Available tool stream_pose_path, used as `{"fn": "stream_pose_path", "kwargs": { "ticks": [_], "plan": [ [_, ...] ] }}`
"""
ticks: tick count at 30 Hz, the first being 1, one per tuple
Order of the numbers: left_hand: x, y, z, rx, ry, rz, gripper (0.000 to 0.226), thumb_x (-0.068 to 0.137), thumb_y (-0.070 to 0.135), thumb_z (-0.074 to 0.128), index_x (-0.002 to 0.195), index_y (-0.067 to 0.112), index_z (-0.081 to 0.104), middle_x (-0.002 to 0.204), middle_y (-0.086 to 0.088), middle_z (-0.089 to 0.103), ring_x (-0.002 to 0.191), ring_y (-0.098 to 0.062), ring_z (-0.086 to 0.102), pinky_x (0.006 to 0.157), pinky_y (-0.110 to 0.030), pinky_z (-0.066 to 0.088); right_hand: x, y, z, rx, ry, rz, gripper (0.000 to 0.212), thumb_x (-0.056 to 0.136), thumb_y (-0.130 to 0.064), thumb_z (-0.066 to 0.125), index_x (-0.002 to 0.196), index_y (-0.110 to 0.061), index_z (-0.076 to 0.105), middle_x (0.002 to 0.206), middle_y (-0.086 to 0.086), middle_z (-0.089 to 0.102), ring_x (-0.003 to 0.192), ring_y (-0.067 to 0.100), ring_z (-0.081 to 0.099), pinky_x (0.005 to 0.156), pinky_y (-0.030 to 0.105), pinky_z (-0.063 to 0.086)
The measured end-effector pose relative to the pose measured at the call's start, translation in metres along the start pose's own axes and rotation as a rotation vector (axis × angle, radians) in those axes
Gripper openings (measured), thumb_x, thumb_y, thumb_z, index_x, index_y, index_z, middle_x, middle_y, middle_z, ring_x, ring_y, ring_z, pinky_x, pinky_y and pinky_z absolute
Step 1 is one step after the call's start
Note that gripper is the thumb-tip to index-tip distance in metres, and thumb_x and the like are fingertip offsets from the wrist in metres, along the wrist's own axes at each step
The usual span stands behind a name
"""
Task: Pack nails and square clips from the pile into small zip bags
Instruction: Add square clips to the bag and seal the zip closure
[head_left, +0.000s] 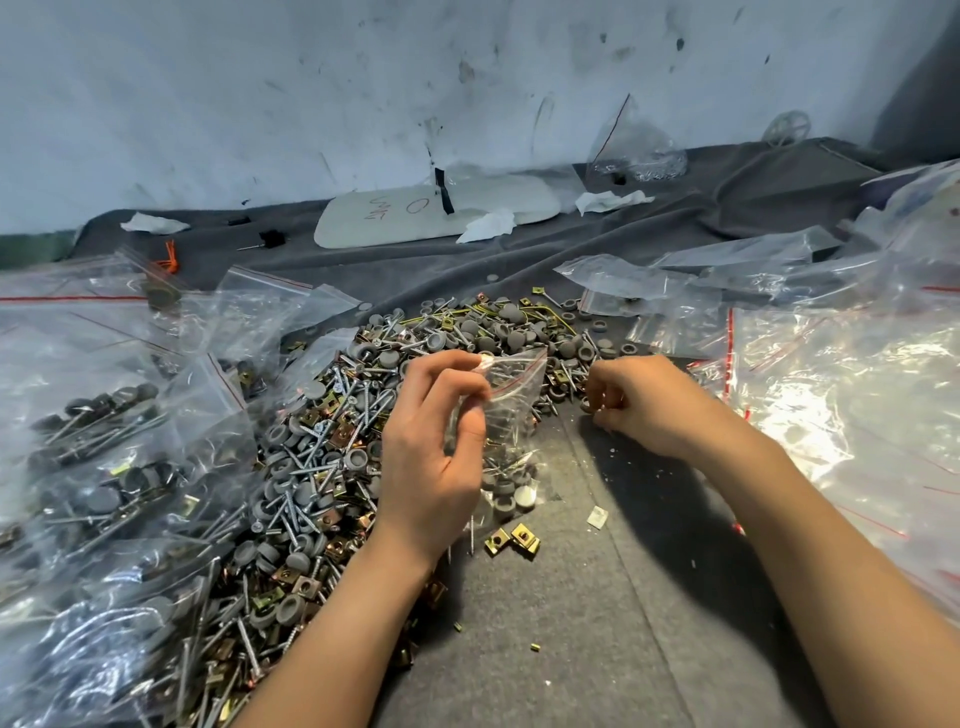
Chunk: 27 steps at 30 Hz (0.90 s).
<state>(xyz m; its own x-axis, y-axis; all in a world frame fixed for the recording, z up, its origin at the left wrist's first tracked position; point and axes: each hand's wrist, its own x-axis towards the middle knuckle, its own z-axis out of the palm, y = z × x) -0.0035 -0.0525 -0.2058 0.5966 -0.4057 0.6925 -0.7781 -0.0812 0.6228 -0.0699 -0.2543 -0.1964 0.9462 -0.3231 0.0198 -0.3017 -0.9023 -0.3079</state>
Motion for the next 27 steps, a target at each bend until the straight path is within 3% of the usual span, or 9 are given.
{"fn": "stream_pose_path", "kwargs": {
  "ticks": [2, 6, 10, 17, 22, 27],
  "plan": [
    [-0.0002, 0.0004, 0.0003, -0.002, 0.004, 0.004, 0.014, 0.084, -0.002, 0.050, 0.089, 0.006, 0.061, 0.106, -0.002, 0.054, 0.098, -0.001, 0.053, 0.083, -0.014, 0.046, -0.0001, -0.0003, 0.0002, 0.060, 0.011, 0.095, 0.025, 0.082, -0.027, 0.073, 0.089, -0.019, 0.051, 0.081, -0.006, 0.050, 0.077, 0.015, 0.054, 0.063, 0.026, 0.038],
    [-0.0003, 0.0003, 0.0004, 0.003, 0.010, 0.016, 0.014, 0.084, -0.003, 0.050, 0.089, 0.005, 0.061, 0.105, -0.002, 0.054, 0.097, -0.002, 0.053, 0.082, -0.014, 0.045, 0.0003, -0.0011, 0.0023, 0.045, 0.017, 0.236, 0.038, 0.079, -0.040, 0.074, 0.095, -0.011, 0.057, 0.091, 0.003, 0.057, 0.085, 0.020, 0.054, 0.071, 0.030, 0.043],
    [-0.0004, -0.0006, 0.0002, 0.005, 0.015, 0.017, 0.013, 0.084, -0.003, 0.051, 0.088, 0.005, 0.061, 0.105, -0.002, 0.055, 0.098, -0.003, 0.054, 0.083, -0.014, 0.045, 0.0020, -0.0004, 0.0028, 0.055, 0.013, 0.259, 0.025, 0.082, -0.034, 0.073, 0.087, -0.013, 0.060, 0.090, 0.006, 0.063, 0.082, 0.021, 0.055, 0.068, 0.027, 0.039],
    [-0.0006, 0.0004, 0.0001, 0.012, 0.015, 0.023, 0.014, 0.083, -0.004, 0.051, 0.088, 0.004, 0.061, 0.104, -0.002, 0.055, 0.097, -0.003, 0.054, 0.082, -0.014, 0.045, 0.0014, -0.0036, 0.0032, 0.062, 0.035, 0.262, 0.015, 0.084, -0.021, 0.068, 0.088, -0.007, 0.067, 0.087, 0.010, 0.067, 0.082, 0.025, 0.062, 0.073, 0.034, 0.052],
    [-0.0005, 0.0014, 0.0005, 0.014, 0.012, 0.020, 0.013, 0.083, -0.004, 0.051, 0.087, 0.003, 0.061, 0.104, -0.003, 0.055, 0.096, -0.002, 0.054, 0.081, -0.012, 0.044, -0.0004, -0.0037, 0.0035, 0.076, 0.059, 0.215, 0.004, 0.085, -0.015, 0.061, 0.089, -0.017, 0.060, 0.086, 0.003, 0.061, 0.082, 0.021, 0.057, 0.067, 0.031, 0.045],
    [-0.0005, 0.0011, -0.0001, 0.012, 0.014, 0.013, 0.013, 0.083, -0.003, 0.051, 0.088, 0.003, 0.061, 0.105, -0.003, 0.056, 0.097, -0.002, 0.054, 0.082, -0.013, 0.044, 0.0007, -0.0074, 0.0084, 0.111, 0.039, 0.176, 0.006, 0.087, -0.026, 0.059, 0.088, -0.022, 0.055, 0.084, -0.001, 0.058, 0.081, 0.020, 0.056, 0.066, 0.030, 0.044]
  ]
}}
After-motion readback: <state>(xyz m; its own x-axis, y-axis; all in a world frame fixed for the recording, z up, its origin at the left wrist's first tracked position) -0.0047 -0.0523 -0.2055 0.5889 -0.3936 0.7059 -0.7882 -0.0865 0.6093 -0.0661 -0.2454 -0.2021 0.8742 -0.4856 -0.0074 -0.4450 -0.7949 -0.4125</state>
